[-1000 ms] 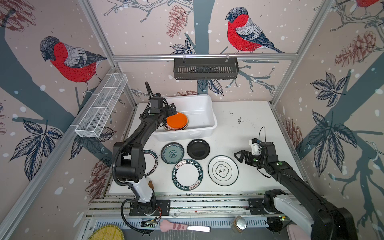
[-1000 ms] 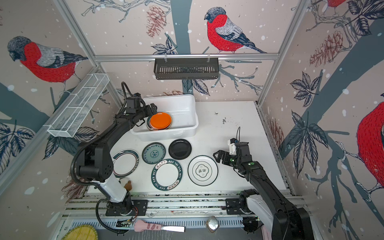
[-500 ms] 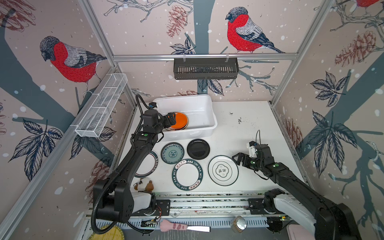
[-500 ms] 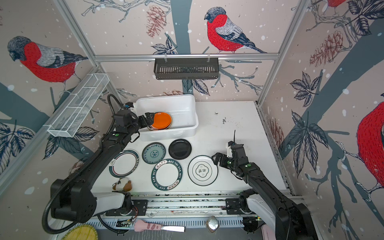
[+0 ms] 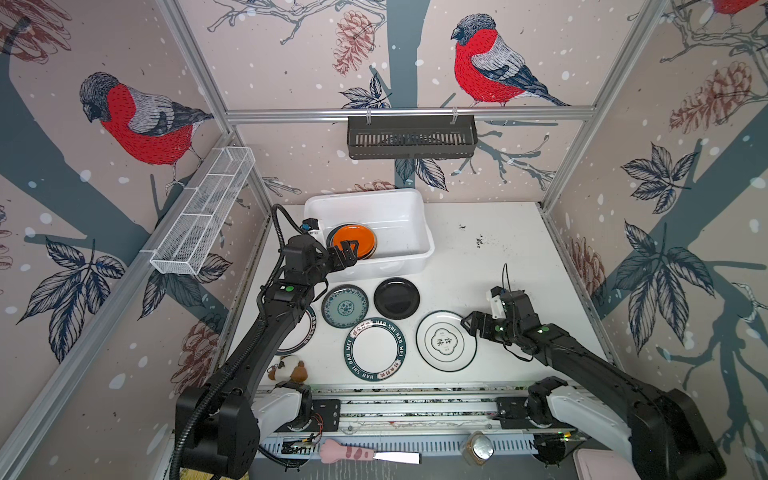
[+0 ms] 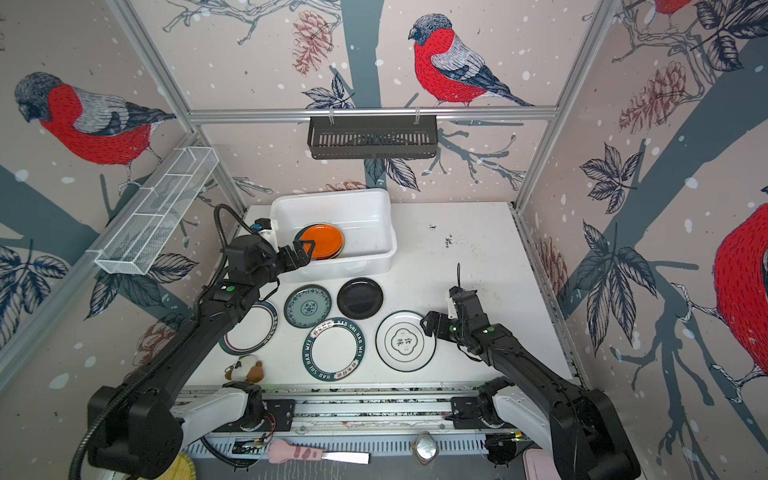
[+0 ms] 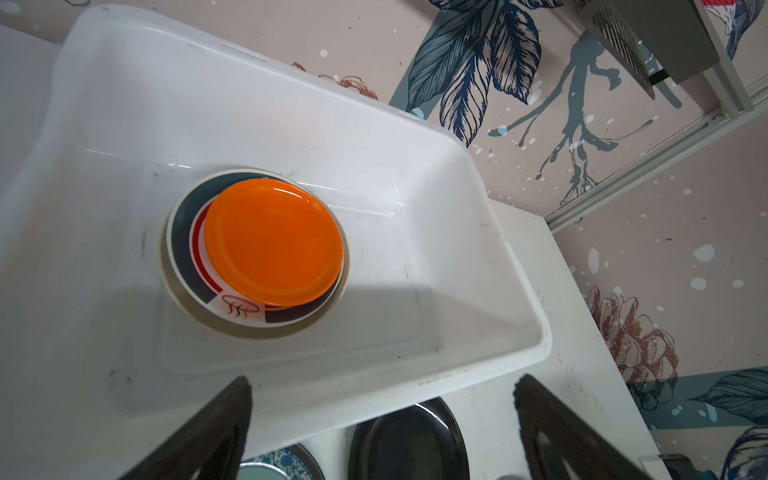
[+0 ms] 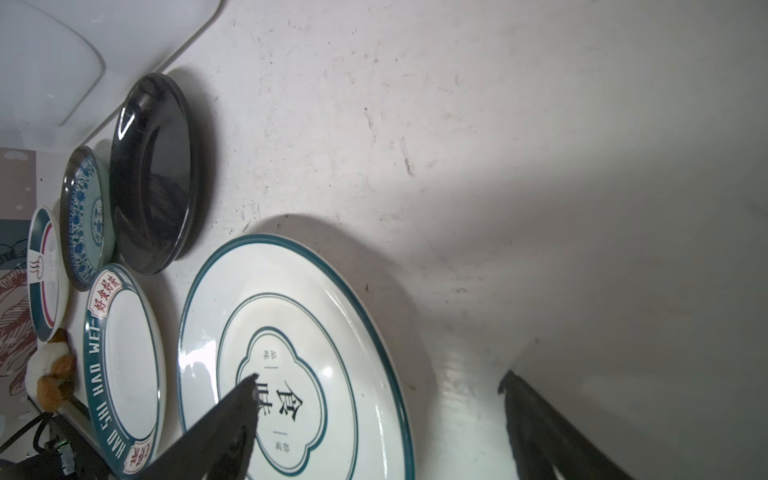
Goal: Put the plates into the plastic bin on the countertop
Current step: 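Grasp the white character-printed plate's rim with the right gripper, tilt it upright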
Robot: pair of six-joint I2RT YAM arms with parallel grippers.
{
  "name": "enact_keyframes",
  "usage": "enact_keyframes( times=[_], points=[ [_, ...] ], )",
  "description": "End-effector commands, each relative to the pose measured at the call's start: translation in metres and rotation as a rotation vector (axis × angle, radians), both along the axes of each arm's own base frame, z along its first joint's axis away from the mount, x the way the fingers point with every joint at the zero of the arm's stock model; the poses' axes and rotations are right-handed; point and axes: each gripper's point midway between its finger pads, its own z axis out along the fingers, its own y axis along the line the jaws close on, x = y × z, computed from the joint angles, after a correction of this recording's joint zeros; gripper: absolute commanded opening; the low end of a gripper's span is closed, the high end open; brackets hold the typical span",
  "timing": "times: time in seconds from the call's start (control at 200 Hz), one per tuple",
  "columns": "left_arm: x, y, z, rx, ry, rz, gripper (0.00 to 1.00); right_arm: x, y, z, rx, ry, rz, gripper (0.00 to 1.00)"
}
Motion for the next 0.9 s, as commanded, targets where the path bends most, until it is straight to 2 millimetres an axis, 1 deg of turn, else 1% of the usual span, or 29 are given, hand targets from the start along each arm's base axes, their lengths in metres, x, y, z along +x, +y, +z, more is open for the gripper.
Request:
enact_keyframes(
  times=[0.0, 0.285, 0.37, 0.52, 0.751, 0.896],
  points=[
    [0.000, -0.004, 0.006, -0.027, -0.025, -0.012, 0.97, -0.003, 0.001, -0.005, -0.011, 0.021, 0.007, 0.80],
    [0.004, -0.003, 0.002, -0.019, -0.018, -0.006, 0.97, -0.011, 0.014, -0.007, 0.022, 0.039, 0.061, 0.43],
    [0.006, -0.004, 0.000, -0.018, -0.008, -0.009, 0.97, -0.014, 0.015, -0.010, 0.026, 0.054, 0.072, 0.36],
    [0.005, -0.007, -0.001, -0.032, -0.003, -0.023, 0.97, -0.020, 0.017, -0.015, 0.011, 0.078, 0.089, 0.35],
    [0.006, -0.009, 0.007, -0.042, -0.023, -0.028, 0.97, -0.028, 0.015, -0.024, -0.003, 0.100, 0.095, 0.32],
    [0.007, -0.010, 0.009, -0.041, -0.024, -0.032, 0.97, -0.031, 0.015, -0.029, 0.001, 0.108, 0.094, 0.25]
  ],
)
